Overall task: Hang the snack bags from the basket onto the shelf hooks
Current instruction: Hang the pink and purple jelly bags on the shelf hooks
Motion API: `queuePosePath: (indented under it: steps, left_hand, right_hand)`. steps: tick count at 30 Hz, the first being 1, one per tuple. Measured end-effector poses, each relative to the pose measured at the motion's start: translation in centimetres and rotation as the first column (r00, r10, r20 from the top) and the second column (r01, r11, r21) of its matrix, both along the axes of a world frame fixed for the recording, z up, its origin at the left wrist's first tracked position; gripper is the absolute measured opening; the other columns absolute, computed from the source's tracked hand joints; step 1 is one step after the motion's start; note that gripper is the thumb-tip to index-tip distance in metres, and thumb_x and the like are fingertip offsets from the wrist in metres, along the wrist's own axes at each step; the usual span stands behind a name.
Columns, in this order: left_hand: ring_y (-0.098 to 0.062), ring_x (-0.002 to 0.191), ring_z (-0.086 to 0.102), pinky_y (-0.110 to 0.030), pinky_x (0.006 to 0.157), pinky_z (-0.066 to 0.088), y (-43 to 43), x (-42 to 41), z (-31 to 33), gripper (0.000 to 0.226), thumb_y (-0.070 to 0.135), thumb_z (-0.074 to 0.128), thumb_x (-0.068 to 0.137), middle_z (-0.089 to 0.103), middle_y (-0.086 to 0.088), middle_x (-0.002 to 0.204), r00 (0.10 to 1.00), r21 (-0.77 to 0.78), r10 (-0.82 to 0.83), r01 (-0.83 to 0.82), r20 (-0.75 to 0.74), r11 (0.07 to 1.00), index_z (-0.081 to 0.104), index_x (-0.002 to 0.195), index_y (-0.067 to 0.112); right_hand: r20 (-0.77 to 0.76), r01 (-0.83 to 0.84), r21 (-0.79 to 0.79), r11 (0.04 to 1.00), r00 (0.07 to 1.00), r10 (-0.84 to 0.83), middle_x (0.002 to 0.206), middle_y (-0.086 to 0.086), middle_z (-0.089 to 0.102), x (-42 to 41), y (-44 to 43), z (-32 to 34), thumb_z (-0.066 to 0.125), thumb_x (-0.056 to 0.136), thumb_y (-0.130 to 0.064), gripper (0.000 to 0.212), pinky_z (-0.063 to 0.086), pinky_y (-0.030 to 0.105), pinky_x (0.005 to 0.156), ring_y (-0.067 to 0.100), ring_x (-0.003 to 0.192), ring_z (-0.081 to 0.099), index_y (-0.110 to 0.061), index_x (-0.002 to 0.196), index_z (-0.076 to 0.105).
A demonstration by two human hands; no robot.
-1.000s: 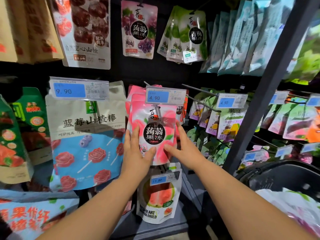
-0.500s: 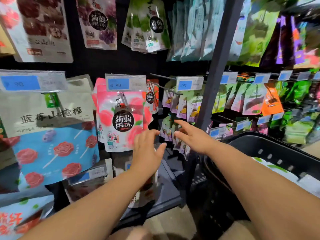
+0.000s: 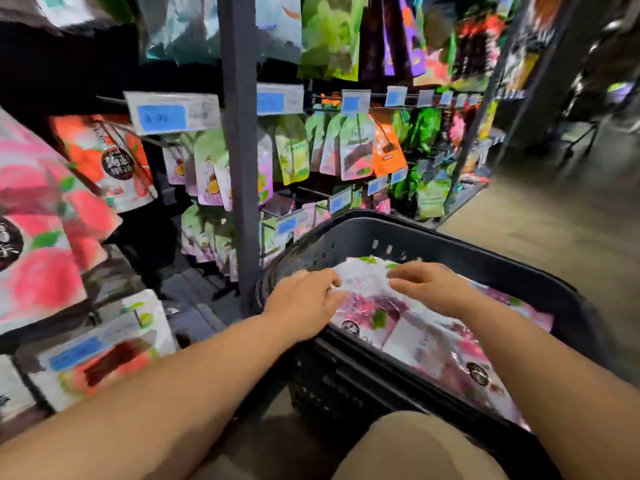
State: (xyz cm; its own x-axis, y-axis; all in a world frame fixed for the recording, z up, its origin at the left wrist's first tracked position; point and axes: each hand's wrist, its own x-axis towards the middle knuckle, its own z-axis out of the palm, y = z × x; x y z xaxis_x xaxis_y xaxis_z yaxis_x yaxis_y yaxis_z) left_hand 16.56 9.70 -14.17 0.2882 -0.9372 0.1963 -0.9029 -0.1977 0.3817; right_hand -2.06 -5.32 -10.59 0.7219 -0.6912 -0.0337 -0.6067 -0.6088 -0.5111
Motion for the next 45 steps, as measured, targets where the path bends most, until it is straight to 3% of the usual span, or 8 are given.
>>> queuePosePath:
  steps: [11, 18, 24, 27, 32, 36, 40, 45]
  left_hand:
    - [-0.022, 0.102, 0.060, -0.034, 0.071, 0.037, -0.6, 0.2, -0.7, 0.038, 0.063, 0.026, 0.098, 0.067, 0.006, 0.110, 0.983, 0.161, 0.021, -0.051, 0.183, 0.986, 0.052, 0.104, 0.036]
    - [-0.021, 0.097, 0.059, -0.034, 0.067, 0.035, -0.4, -0.3, -0.5, 0.035, 0.066, 0.028, 0.095, 0.069, 0.007, 0.104, 0.984, 0.182, 0.037, -0.069, 0.172, 0.981, 0.049, 0.098, 0.037]
    - [-0.020, 0.093, 0.059, -0.034, 0.069, 0.039, -0.2, -0.4, -0.4, 0.039, 0.066, 0.027, 0.094, 0.070, 0.006, 0.101, 0.985, 0.175, 0.033, -0.064, 0.171, 0.982, 0.051, 0.102, 0.036]
    - [-0.020, 0.093, 0.059, -0.034, 0.069, 0.039, -0.2, -0.4, -0.4, 0.037, 0.064, 0.028, 0.096, 0.070, 0.006, 0.101, 0.985, 0.171, 0.035, -0.064, 0.167, 0.983, 0.052, 0.102, 0.036]
    - [-0.018, 0.093, 0.059, -0.034, 0.068, 0.037, -0.2, -0.4, -0.4, 0.038, 0.063, 0.029, 0.096, 0.069, 0.007, 0.099, 0.986, 0.165, 0.037, -0.064, 0.165, 0.984, 0.053, 0.101, 0.034]
    - [-0.017, 0.092, 0.059, -0.034, 0.068, 0.038, -0.2, -0.3, -0.5, 0.037, 0.064, 0.029, 0.096, 0.069, 0.008, 0.097, 0.985, 0.154, 0.040, -0.067, 0.169, 0.986, 0.053, 0.100, 0.035]
    - [-0.017, 0.095, 0.059, -0.033, 0.070, 0.039, -0.2, -0.3, -0.7, 0.037, 0.064, 0.030, 0.096, 0.069, 0.009, 0.097, 0.985, 0.148, 0.041, -0.067, 0.168, 0.987, 0.054, 0.101, 0.035]
    - [-0.016, 0.093, 0.058, -0.033, 0.068, 0.035, -0.4, -0.2, -0.8, 0.038, 0.064, 0.031, 0.095, 0.069, 0.010, 0.096, 0.985, 0.139, 0.045, -0.068, 0.164, 0.988, 0.054, 0.098, 0.034]
  right_hand:
    - [-0.299, 0.089, 0.181, 0.980, 0.954, -0.031, 0.080, -0.017, 0.072, -5.8, -5.1, -3.6, 0.082, 0.073, -0.050, 0.019, 0.050, 0.030, 0.082, 0.010, 0.085, 0.065, -0.036, 0.081, 0.073]
    - [-0.458, 0.171, 0.156, 0.973, 0.885, -0.082, 0.110, -0.012, 0.065, -5.8, -4.0, -3.2, 0.076, 0.065, -0.071, 0.051, 0.048, 0.041, 0.099, 0.017, 0.103, 0.062, -0.038, 0.101, 0.061]
    - [-0.347, 0.162, 0.292, 0.943, 0.936, -0.054, 0.056, -0.010, 0.057, -5.3, -3.4, -3.2, 0.078, 0.079, -0.049, 0.035, 0.044, 0.027, 0.057, 0.013, 0.052, 0.050, -0.018, 0.088, 0.065]
    - [-0.222, 0.184, 0.406, 0.895, 0.970, -0.099, 0.051, -0.004, 0.045, -5.4, -3.8, -3.5, 0.071, 0.090, -0.036, 0.026, 0.038, 0.023, 0.044, 0.013, 0.039, 0.039, -0.017, 0.079, 0.056]
    - [-0.016, 0.271, 0.358, 0.894, 0.959, -0.284, 0.057, 0.000, 0.048, -5.8, -4.6, -3.8, 0.066, 0.093, -0.031, 0.025, 0.037, 0.029, 0.051, 0.019, 0.048, 0.041, -0.021, 0.071, 0.060]
    - [0.255, 0.464, 0.301, 0.833, 0.802, -0.540, 0.058, 0.004, 0.048, -5.7, -5.8, -3.6, 0.064, 0.093, -0.025, 0.025, 0.037, 0.032, 0.055, 0.020, 0.053, 0.043, -0.016, 0.072, 0.054]
    - [0.277, 0.572, 0.305, 0.762, 0.712, -0.645, 0.060, 0.009, 0.051, -5.8, -6.6, -4.2, 0.063, 0.093, -0.026, 0.032, 0.050, 0.049, 0.070, 0.028, 0.066, 0.054, -0.015, 0.066, 0.050]
    - [0.275, 0.588, 0.251, 0.769, 0.718, -0.639, 0.065, 0.005, 0.056, -5.3, -5.8, -3.7, 0.064, 0.092, -0.026, 0.030, 0.041, 0.032, 0.059, 0.024, 0.061, 0.051, -0.016, 0.069, 0.049]
